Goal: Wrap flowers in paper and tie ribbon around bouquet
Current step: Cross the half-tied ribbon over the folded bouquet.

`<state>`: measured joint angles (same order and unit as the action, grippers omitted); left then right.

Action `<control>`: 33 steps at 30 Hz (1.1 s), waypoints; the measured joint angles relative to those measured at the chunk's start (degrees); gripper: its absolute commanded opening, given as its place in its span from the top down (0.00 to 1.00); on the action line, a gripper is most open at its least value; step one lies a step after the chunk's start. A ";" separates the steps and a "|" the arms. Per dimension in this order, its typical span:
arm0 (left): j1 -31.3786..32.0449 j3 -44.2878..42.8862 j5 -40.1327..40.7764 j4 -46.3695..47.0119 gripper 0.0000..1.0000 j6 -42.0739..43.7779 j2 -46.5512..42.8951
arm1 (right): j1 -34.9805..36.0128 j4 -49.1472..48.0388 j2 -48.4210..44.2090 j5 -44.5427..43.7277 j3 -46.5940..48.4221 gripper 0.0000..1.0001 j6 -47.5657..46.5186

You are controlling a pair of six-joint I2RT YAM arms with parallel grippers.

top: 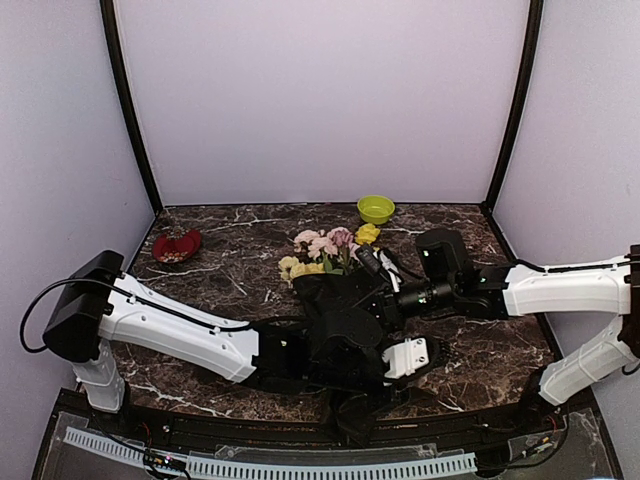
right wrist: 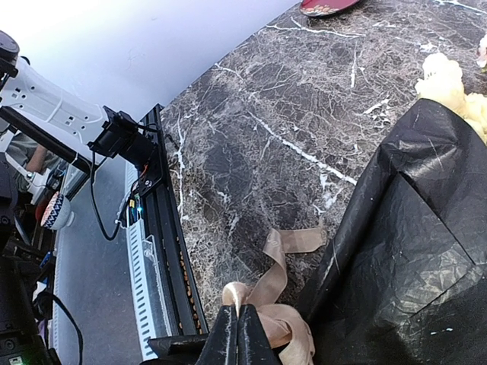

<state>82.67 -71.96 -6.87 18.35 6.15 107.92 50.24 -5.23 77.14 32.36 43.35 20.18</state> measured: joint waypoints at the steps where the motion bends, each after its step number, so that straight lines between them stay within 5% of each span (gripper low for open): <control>1: 0.00 -0.02 0.39 0.02 0.34 0.44 -0.02 | 0.00 0.04 0.00 0.13 0.00 1.00 0.00; 5: 0.00 0.70 2.08 -0.35 0.20 1.84 -0.85 | 0.00 0.13 0.00 0.76 -0.04 1.00 0.00; 10: 0.00 10.43 5.18 2.89 0.16 2.95 -9.84 | 0.04 0.11 0.00 1.16 -0.20 1.00 0.02; 12: -0.24 14.73 7.15 5.01 0.21 2.86 -14.32 | 0.17 0.11 0.00 1.27 -0.20 1.00 0.02; 16: -2.03 24.81 13.40 12.13 0.52 -1.44 -22.91 | 0.52 -0.31 0.00 1.33 -0.31 1.00 0.48; 20: -7.80 35.26 19.39 18.49 0.52 -8.28 -28.28 | 1.18 -1.42 -0.02 1.29 -0.74 1.00 1.60; 24: -9.60 40.50 22.58 23.80 0.42 -10.10 -26.32 | 1.97 -2.43 -0.02 1.27 -1.18 1.00 2.21; 33: -9.38 41.24 22.51 37.20 0.44 -7.63 -14.91 | 2.69 -3.87 -0.02 1.16 -2.14 1.00 3.17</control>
<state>73.30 -30.72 15.64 55.55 -1.48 93.01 52.93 -9.10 77.12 33.52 41.21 23.35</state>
